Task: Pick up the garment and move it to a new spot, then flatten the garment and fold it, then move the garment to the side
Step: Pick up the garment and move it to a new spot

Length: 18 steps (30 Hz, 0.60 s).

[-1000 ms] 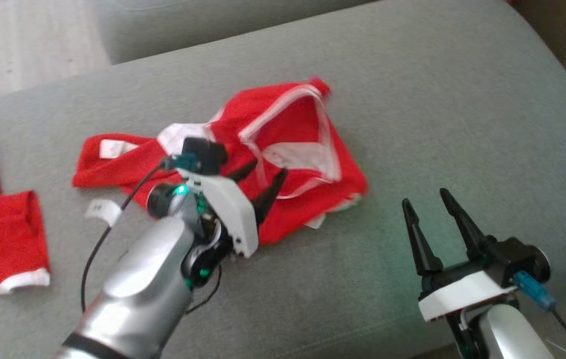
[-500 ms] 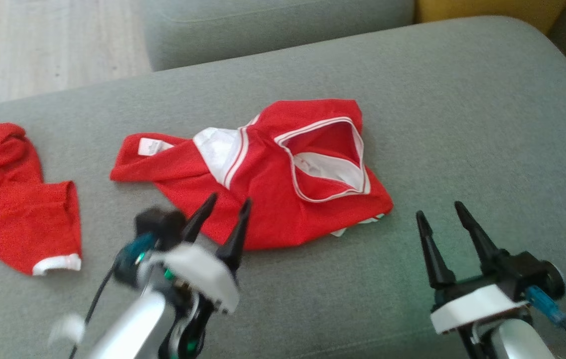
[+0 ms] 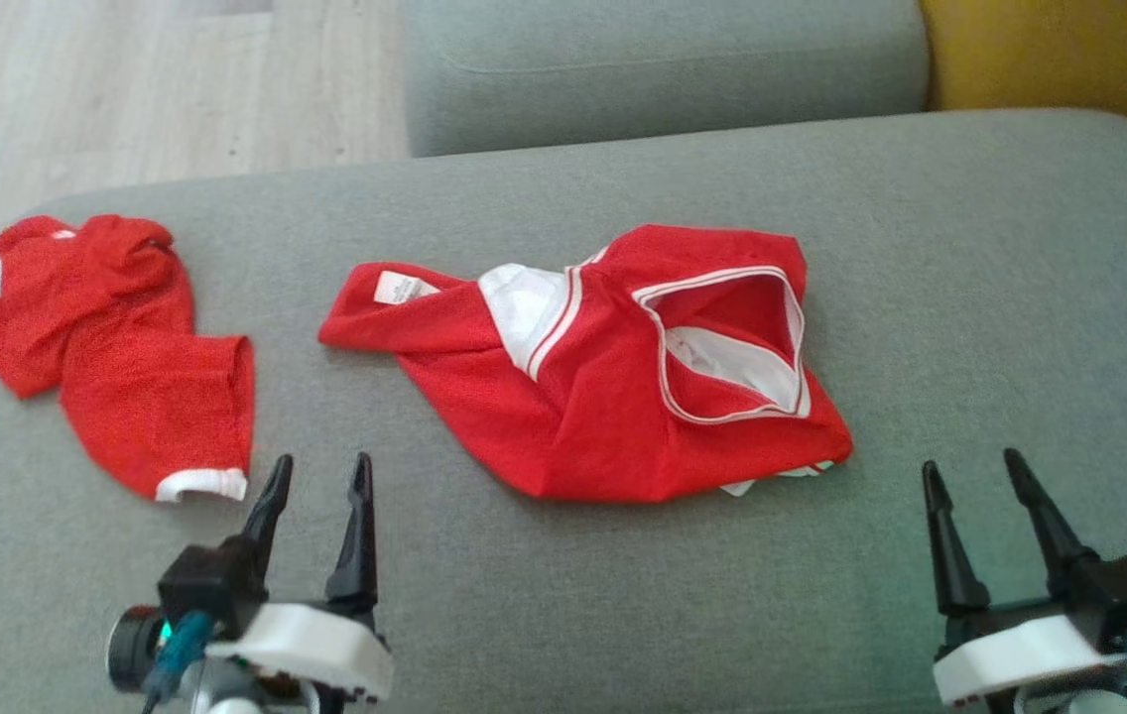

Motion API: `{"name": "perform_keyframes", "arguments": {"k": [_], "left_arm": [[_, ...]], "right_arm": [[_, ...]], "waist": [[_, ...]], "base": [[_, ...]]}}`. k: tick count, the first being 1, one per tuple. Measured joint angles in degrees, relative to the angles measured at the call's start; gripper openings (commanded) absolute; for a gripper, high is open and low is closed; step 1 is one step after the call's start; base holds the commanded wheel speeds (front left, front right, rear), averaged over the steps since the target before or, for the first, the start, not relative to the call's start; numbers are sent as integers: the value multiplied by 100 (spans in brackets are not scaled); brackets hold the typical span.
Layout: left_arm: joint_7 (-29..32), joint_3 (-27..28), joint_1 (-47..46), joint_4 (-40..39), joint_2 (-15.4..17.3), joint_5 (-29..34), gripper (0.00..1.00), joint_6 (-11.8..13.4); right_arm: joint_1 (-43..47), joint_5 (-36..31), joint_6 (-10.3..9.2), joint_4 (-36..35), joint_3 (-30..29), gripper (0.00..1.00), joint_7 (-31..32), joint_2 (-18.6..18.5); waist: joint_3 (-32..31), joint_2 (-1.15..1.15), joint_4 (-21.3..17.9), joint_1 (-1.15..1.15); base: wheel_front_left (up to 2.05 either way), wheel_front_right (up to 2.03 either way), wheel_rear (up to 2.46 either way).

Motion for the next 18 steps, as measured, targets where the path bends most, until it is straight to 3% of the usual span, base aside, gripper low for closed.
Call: {"name": "perform_keyframes", "arguments": {"k": [8,18], "left_arm": [[0,771,699,-63,-461,839,100,-662],[0,1369,785,60,-878,1295,100,-1211]], "right_arm": [[160,-108,0,-14,-232,100,0,99],[218,-109,0,42,-197,100,0,188]], "waist": [[-129,0,175,0],[-147,0,184,0]], "base": [[0,0,0],[0,0,0]]}}
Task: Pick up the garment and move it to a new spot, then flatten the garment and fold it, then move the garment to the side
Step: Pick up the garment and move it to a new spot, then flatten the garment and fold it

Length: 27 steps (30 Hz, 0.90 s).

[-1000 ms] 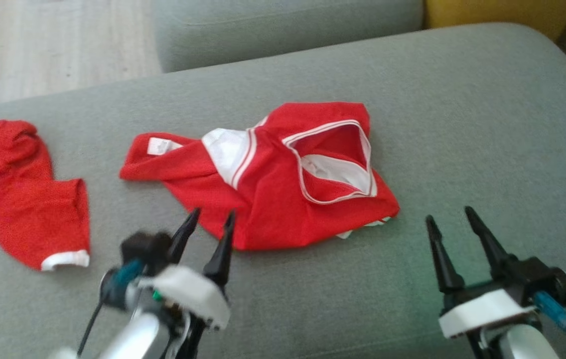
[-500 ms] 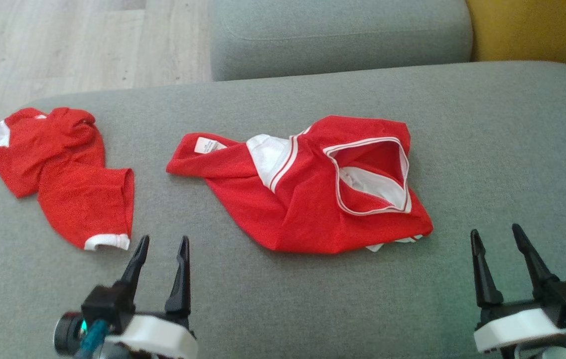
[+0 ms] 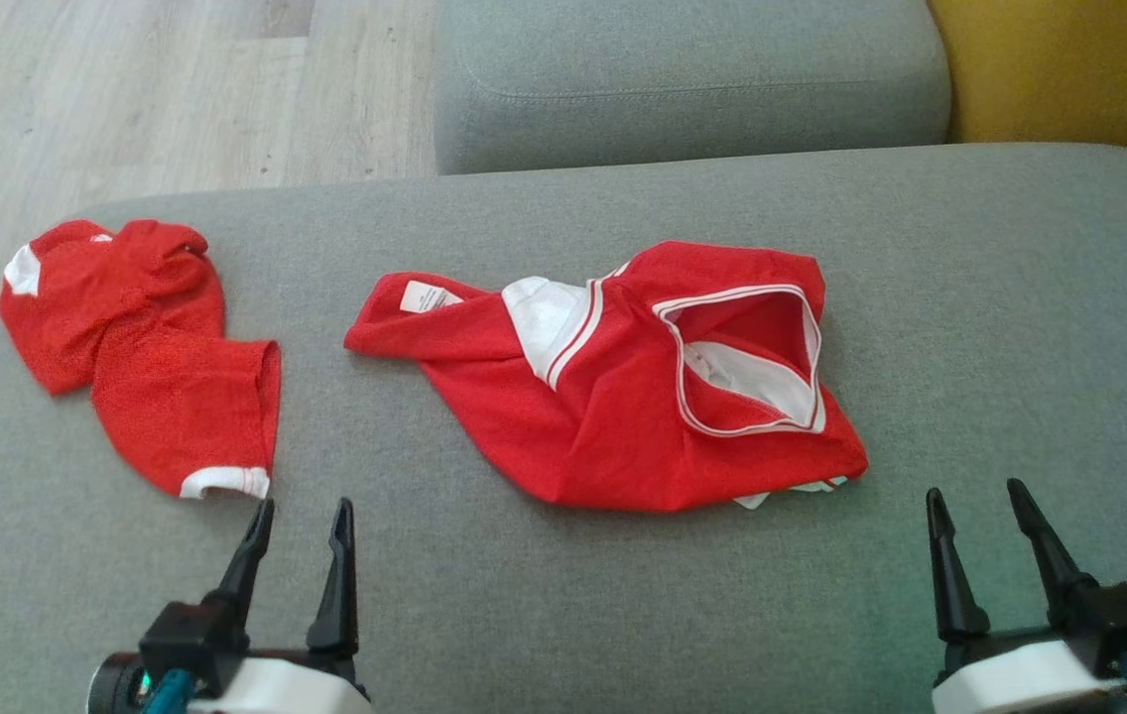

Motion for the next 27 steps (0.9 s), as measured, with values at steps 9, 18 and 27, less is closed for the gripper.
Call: {"name": "perform_keyframes", "arguments": {"k": [9,18,27], "left_arm": [[0,308,0,23,-181,201,100,-265],[0,307,-44,77,-277,245,100,-516],[8,-977,-1499,1468,-301,-234,100,-714]], "right_arm": [[-2,-15,0,10,59,100,0,0],[-21,-14,0,9,147,100,0,-1],[-349,44,0,5,416,100,0,-7]], "waist": [[8,0,-63,0],[76,0,-205,0],[412,0,-567,0]], "base": [[0,0,0],[0,0,0],[0,0,0]]}}
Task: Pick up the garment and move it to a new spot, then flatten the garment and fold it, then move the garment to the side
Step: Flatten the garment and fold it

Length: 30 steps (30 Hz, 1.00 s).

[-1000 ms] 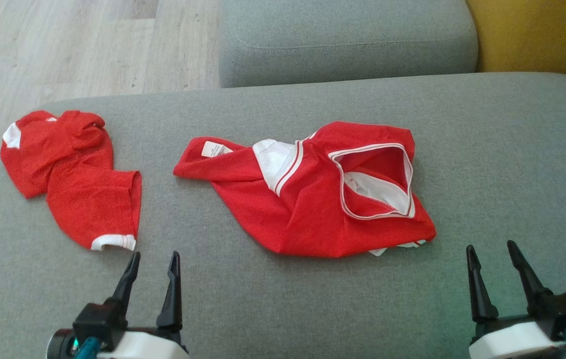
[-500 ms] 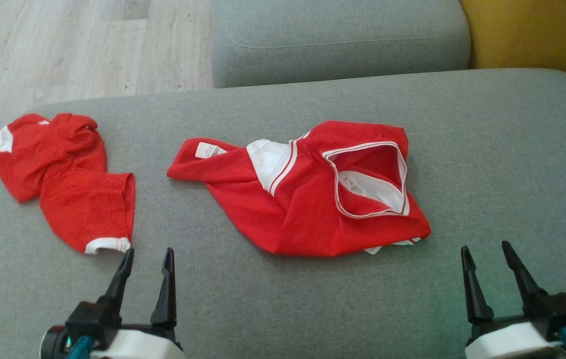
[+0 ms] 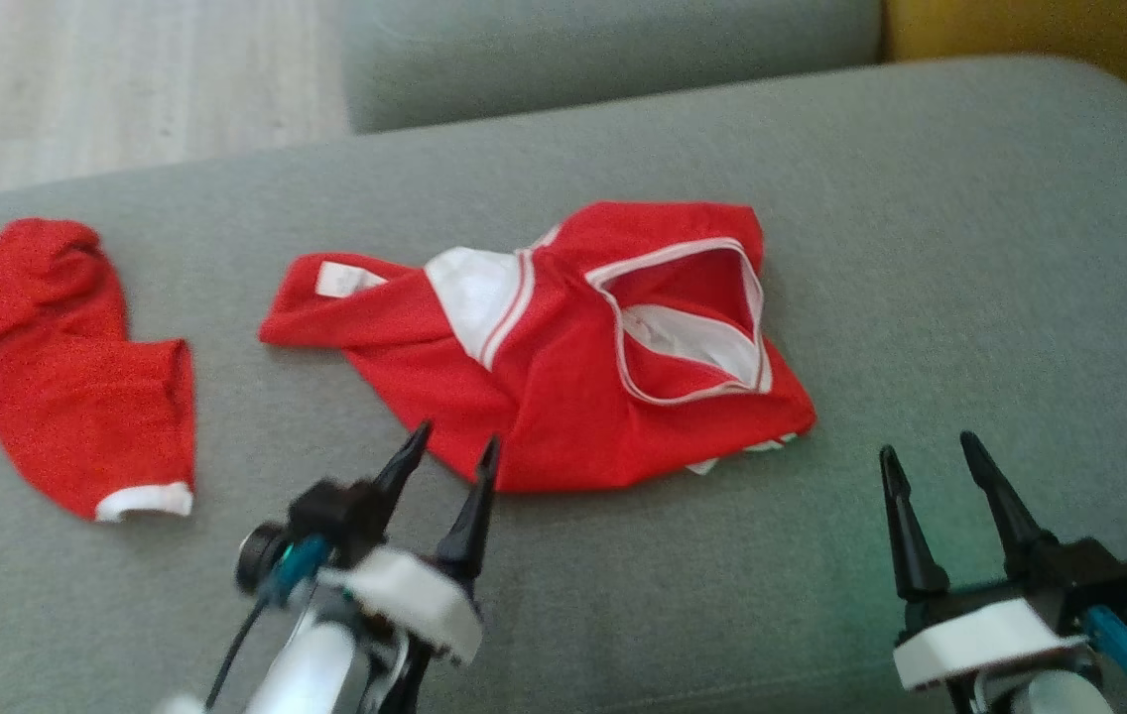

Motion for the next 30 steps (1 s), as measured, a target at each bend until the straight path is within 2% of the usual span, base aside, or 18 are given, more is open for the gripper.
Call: {"name": "perform_keyframes", "arguments": {"k": [4,7,13,14,15,16,19,24,27,30], "left_arm": [[172,-461,-752,777,-21,-533,100,8],[263,-656,-1106,1348,-27,-921,100,67],[245,-866,-1568,2275,-42,-1305,100,210],[242,-878,-1634,2398,-42,-1334,84,208],[213,-909,-1701,2507,-42,-1415,38,205],[179,-979,-1765,2586,-40,-1470,0,196],[122,-1179,-1928,2689,-51,-1653,0,59],[43,-1234,-2040,2579,-58,-1824,0,59],[-1,-1196,-2011,2136,-57,-1848,0,67],[-7,-1121,-1836,1307,-8,-1831,0,131]], "right_arm": [[-174,20,0,19,80,100,0,-1],[-187,74,0,42,82,100,0,-4],[-293,78,0,74,77,100,0,-7],[-293,78,0,76,77,100,0,-7],[-293,78,0,81,76,100,0,-7],[-293,78,0,87,75,100,0,-7],[-294,79,0,98,69,100,0,-7],[-293,119,0,115,35,100,0,-4],[-269,119,0,126,-16,100,0,-3],[-203,118,0,134,-99,100,0,-2]], "waist": [[203,0,-229,1],[326,0,-407,1],[485,0,-691,1],[499,0,-719,1],[507,0,-740,1],[511,0,-756,1],[502,0,-759,1],[400,0,-704,1],[290,0,-644,0],[162,0,-558,0]], "base": [[0,0,0],[0,0,0],[0,0,0],[0,0,0],[0,0,0],[0,0,0],[0,0,0],[0,0,0],[0,0,0],[0,0,0]]}}
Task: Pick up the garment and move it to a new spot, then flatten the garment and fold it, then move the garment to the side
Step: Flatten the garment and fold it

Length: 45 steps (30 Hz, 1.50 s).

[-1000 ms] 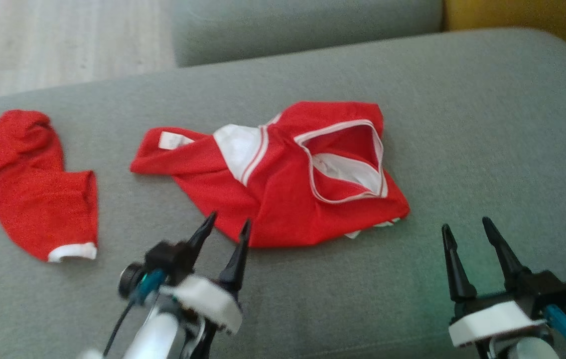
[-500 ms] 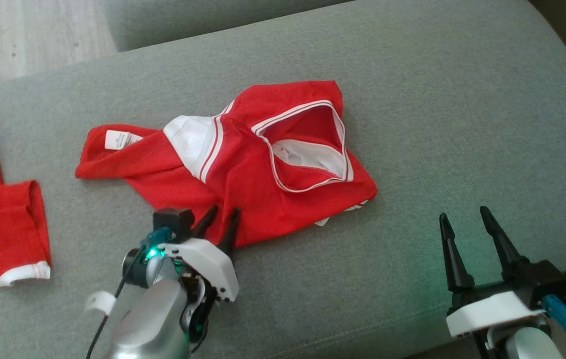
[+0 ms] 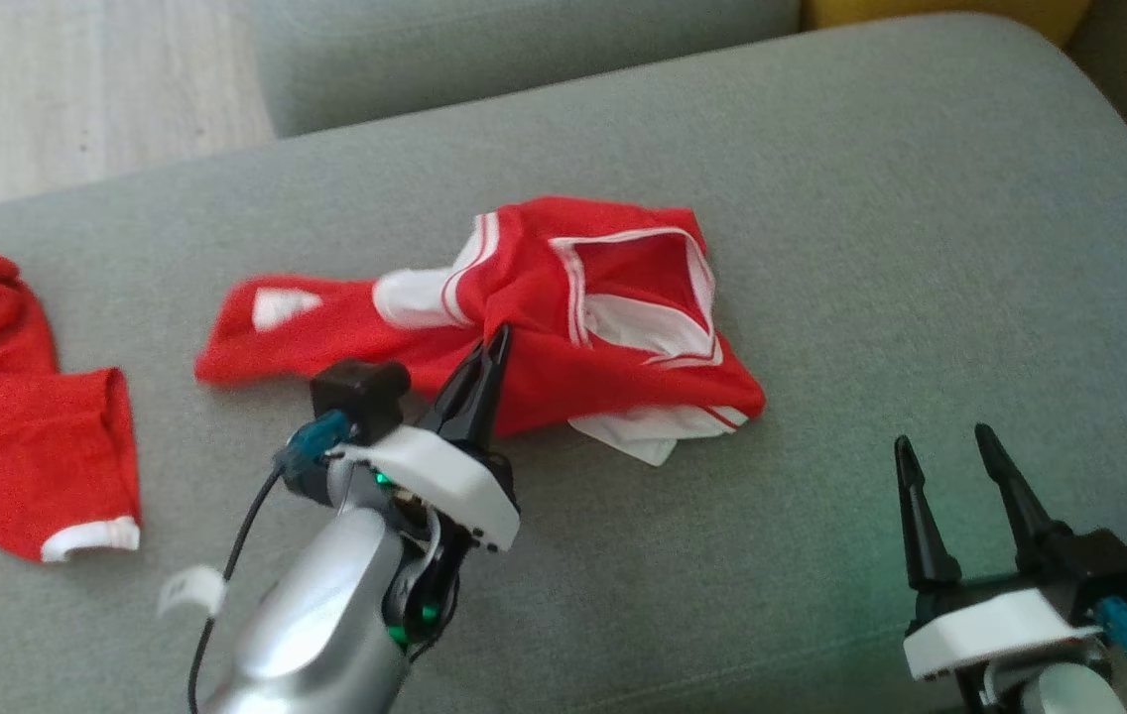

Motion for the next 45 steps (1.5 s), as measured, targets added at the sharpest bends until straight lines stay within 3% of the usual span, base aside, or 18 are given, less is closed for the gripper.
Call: {"name": "perform_keyframes", "arguments": {"k": [5,6,13,17,24,29,34,39,44,45], "left_arm": [[102,88,716,-1469,297,26,0,226],[349,79,1029,-2129,486,20,0,336],[1106,143,1290,-3708,1006,27,0,623],[1541,290,1048,-4066,1298,97,0,706],[2326,367,498,-4278,1525,73,0,732],[2783,238,-18,-3916,1457,-133,0,584],[2929,142,-886,-2895,1323,-24,0,417],[2563,137,-1922,-1513,1258,344,0,221],[1944,93,-2618,-4,1254,873,0,179],[1813,93,-2695,290,1256,927,16,187]], "right_arm": [[143,0,0,4,-18,100,0,4],[190,0,0,2,-12,100,0,7],[205,0,0,4,18,100,0,10],[192,1,0,36,132,100,0,11],[191,11,0,103,216,100,0,15],[183,62,0,119,258,100,0,15],[57,151,0,165,417,100,0,27],[-266,204,0,162,597,100,0,52],[-452,304,0,162,738,100,0,79],[-477,304,0,163,748,100,0,91]], "waist": [[-213,0,128,0],[-290,0,163,0],[-363,0,177,0],[-381,0,61,0],[-414,0,-344,0],[-332,0,-672,0],[-115,0,-990,0],[186,0,-1281,0],[471,0,-1537,0],[521,0,-1578,0]], "base": [[0,0,0],[0,0,0],[0,0,0],[0,0,0],[0,0,0],[0,0,0],[0,0,0],[0,0,0],[0,0,0],[0,0,0]]}}
